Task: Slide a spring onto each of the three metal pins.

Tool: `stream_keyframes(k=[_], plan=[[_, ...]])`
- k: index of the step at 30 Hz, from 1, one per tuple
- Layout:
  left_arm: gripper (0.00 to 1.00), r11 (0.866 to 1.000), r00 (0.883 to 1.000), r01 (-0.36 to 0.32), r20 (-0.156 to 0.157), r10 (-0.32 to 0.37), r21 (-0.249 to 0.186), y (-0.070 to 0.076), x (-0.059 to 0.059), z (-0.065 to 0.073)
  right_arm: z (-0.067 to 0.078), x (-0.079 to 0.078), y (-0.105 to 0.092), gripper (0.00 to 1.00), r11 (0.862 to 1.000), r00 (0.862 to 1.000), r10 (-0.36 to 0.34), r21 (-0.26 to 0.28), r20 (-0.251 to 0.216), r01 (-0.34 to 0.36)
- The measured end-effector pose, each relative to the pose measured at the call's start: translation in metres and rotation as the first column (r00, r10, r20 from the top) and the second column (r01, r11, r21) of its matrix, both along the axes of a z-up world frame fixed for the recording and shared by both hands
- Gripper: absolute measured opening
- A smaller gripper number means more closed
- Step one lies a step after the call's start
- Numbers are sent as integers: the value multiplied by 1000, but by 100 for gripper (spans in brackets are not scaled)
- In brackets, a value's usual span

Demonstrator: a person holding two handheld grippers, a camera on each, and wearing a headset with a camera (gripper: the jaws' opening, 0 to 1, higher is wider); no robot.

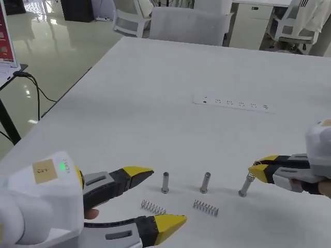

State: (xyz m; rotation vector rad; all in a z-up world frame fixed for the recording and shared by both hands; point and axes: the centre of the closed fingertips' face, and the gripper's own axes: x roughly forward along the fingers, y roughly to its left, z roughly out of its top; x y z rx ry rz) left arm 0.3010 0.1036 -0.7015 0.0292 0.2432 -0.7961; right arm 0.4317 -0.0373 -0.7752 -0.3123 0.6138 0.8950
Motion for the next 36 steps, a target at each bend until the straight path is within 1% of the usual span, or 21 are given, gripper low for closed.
stream_keyframes(k=[6, 11, 14, 22, 25, 26, 28, 31, 33, 36], plan=[[47, 1000, 1000, -1, -3, 1, 4, 0, 0, -1, -11, 2, -1, 8, 1000, 1000, -8, 5, -12, 8], [47, 1000, 1000, -2, -7, 2, 8, 0, 0, -3, -27, 4, -1, 8, 1000, 1000, -13, 6, -28, 13], [47, 1000, 1000, -2, -9, 2, 10, 0, 0, -3, -33, 5, 0, 8, 1000, 999, -15, 9, -34, 16], [47, 1000, 1000, -4, -9, 4, 14, 1, 0, -3, -48, 3, -3, 8, 1000, 999, -19, -14, -46, 18], [47, 1000, 1000, -5, -9, 5, 15, 1, 0, -3, -52, 2, -4, 8, 1000, 999, -16, -24, -48, 15], [47, 1000, 1000, -5, -10, 5, 16, 1, 0, -3, -50, 3, -4, 8, 1000, 999, -19, -15, -40, 19], [47, 1000, 1000, -5, -10, 5, 17, 2, 0, -3, -51, 3, -4, 8, 1000, 999, -22, -12, -44, 22], [47, 1000, 1000, -4, -10, 5, 19, 2, 0, -3, -52, 2, -4, 8, 1000, 999, -22, -22, -46, 21], [47, 1000, 1000, -4, -10, 4, 19, 2, -1, -3, -54, 2, -6, 10, 999, 999, -23, -34, -46, 21], [47, 1000, 1000, -5, -10, 5, 19, 2, 0, -3, -55, 0, -7, 14, 999, 998, -25, -36, -50, 24]])
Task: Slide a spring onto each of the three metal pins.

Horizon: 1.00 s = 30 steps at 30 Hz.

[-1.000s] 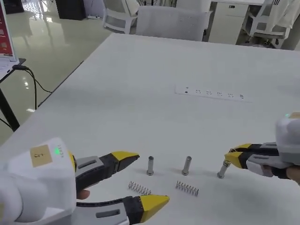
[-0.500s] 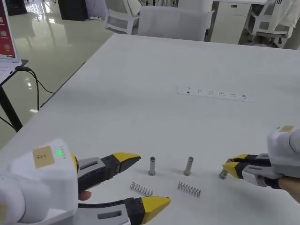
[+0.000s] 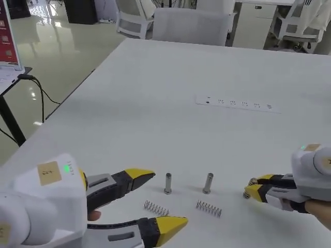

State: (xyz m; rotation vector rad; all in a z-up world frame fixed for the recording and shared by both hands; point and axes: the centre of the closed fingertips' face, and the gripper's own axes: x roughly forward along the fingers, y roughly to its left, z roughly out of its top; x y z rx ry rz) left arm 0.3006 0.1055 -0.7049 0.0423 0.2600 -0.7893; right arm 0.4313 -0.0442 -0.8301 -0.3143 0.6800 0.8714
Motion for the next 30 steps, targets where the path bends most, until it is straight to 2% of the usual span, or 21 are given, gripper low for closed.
stream_keyframes(k=[8, 16, 24, 30], plan=[[46, 1000, 1000, 2, 3, -2, -3, 0, 0, 1, 0, -13, -11, 15, 999, 1000, -6, -35, -1, 6], [46, 1000, 1000, 6, 8, -6, -4, -1, -1, 1, 6, -30, -12, 15, 1000, 1000, -2, -20, -21, 2], [46, 1000, 1000, 3, 9, -3, 2, 2, -1, -1, 8, -54, 10, 15, 997, 997, 70, -17, -32, -71], [46, 1000, 1000, 6, 9, -6, 11, 4, -1, -2, 2, -67, 39, 14, 987, 986, 158, -26, -44, -159]])
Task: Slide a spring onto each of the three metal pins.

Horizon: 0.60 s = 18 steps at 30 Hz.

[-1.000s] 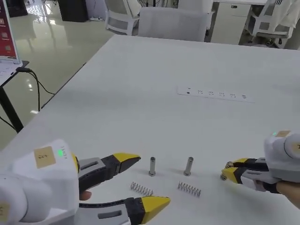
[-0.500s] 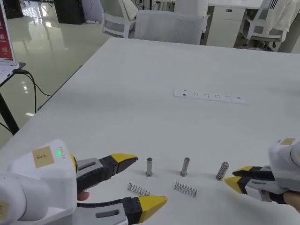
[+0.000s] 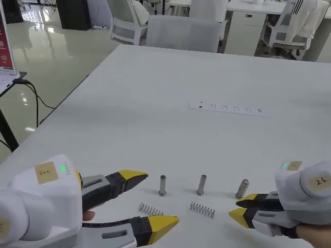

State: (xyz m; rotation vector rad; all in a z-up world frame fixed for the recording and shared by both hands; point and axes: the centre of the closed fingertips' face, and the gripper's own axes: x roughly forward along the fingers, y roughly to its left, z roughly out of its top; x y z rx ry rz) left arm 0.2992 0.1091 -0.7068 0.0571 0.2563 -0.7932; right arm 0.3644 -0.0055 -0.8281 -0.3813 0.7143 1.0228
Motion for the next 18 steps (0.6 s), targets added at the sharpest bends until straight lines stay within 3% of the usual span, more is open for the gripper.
stream_keyframes(k=[8, 18], plan=[[47, 999, 1000, -8, -4, 8, 35, 9, 2, -6, -9, 2, 26, 14, 997, 997, 75, -26, -3, -75], [48, 999, 1000, -6, -22, 7, 49, 11, 3, -12, -29, 4, 30, 12, 987, 991, 130, -88, -37, -133]])
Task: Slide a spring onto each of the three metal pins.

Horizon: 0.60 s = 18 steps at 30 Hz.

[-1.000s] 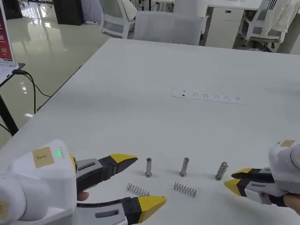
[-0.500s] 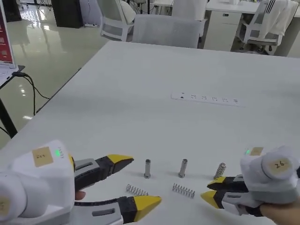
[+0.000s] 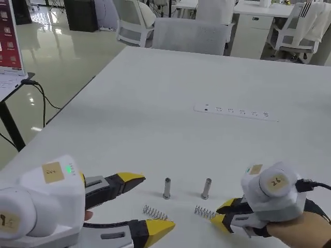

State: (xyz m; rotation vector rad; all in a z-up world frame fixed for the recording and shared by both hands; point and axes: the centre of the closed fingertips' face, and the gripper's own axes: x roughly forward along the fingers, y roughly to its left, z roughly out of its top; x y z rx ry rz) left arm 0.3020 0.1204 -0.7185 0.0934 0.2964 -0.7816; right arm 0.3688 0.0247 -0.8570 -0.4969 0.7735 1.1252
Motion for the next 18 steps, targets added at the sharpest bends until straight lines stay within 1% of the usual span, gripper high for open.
stream_keyframes(k=[3, 7, 10, 12, 14, 18], plan=[[48, 1000, 1000, 9, -6, -9, 3, -2, 0, -2, -4, 1, 0, 11, 1000, 1000, 16, -22, 2, -16], [48, 1000, 1000, 19, -11, -19, 9, -4, 0, -3, -6, 0, -1, 9, 999, 1000, 29, -34, 4, -29], [47, 999, 999, 29, -15, -28, 14, -5, 0, -4, -5, -1, -2, 8, 998, 999, 39, -39, 6, -39], [47, 999, 999, 36, -17, -36, 20, -7, 1, -5, 0, -2, -2, 7, 998, 999, 45, -34, 14, -44], [47, 999, 999, 46, -18, -46, 24, -9, 0, -6, 6, -5, -2, 7, 999, 999, 42, -23, 5, -42], [46, 996, 997, 75, -21, -74, 41, -14, 1, -8, 28, -13, 3, 7, 998, 998, 63, 8, 1, -63]])
